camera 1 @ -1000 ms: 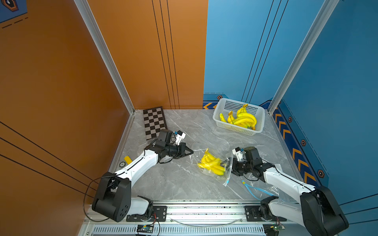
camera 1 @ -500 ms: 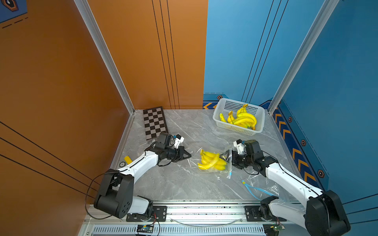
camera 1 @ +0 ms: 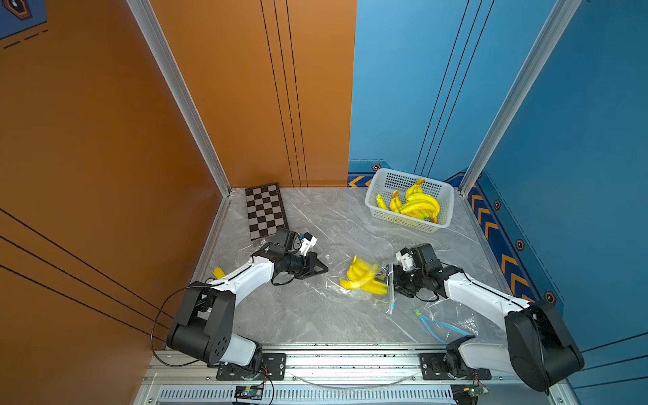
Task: Open the zip-top bag and take out the banana
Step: Pick up the banana from the zipper food storage bag.
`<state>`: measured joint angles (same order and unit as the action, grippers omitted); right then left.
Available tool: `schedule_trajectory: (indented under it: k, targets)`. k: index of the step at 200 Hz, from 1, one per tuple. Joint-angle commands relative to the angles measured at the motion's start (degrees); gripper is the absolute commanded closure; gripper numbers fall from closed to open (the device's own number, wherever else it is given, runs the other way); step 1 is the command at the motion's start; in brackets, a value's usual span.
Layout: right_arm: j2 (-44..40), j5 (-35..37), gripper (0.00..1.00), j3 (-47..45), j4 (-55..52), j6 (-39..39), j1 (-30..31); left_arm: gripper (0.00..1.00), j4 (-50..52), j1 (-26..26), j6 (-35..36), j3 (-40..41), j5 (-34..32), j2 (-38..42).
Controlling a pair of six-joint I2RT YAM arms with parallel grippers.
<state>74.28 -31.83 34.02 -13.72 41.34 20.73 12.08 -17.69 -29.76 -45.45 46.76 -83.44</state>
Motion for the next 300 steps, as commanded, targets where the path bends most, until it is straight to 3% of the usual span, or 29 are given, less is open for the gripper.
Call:
schedule_trajectory:
  k: [1, 19, 37, 71, 186, 230, 300]
  targets:
    - [-4.1, 4.2, 0.11, -1.0, -6.5, -1.3, -0.3, 1.0, 2.0, -0.3, 2.3, -2.0, -0.4, -0.8]
    - [-8.3, 4.8, 0.1, -2.0, -7.3, -1.3, -1.1, 1.0, 2.0, -0.4, 2.5, -2.5, -0.1, -1.3]
    - [-9.4, 3.4, 0.09, -4.1, -1.1, -0.1, -1.3, 1.0, 2.0, -1.2, 3.0, -3.3, 0.5, -2.7]
    - [-2.3, -1.1, 0.09, -4.7, 10.9, 1.2, -0.4, 1.0, 2.0, -3.8, 3.3, -6.9, -0.1, -6.4]
    - [13.0, -2.5, 0.08, -5.4, 37.0, 7.0, 2.1, 1.0, 2.0, -11.1, 7.0, -18.2, -0.2, -25.8]
    - [16.6, -2.0, 0.14, -3.9, 39.6, 8.4, 3.5, 1.0, 2.0, -9.4, 6.8, -17.9, 0.2, -24.7]
    - [9.3, -1.7, 0.28, -3.6, 31.4, 4.4, 2.2, 1.0, 2.1, -4.6, 6.2, -14.7, -0.5, -19.6]
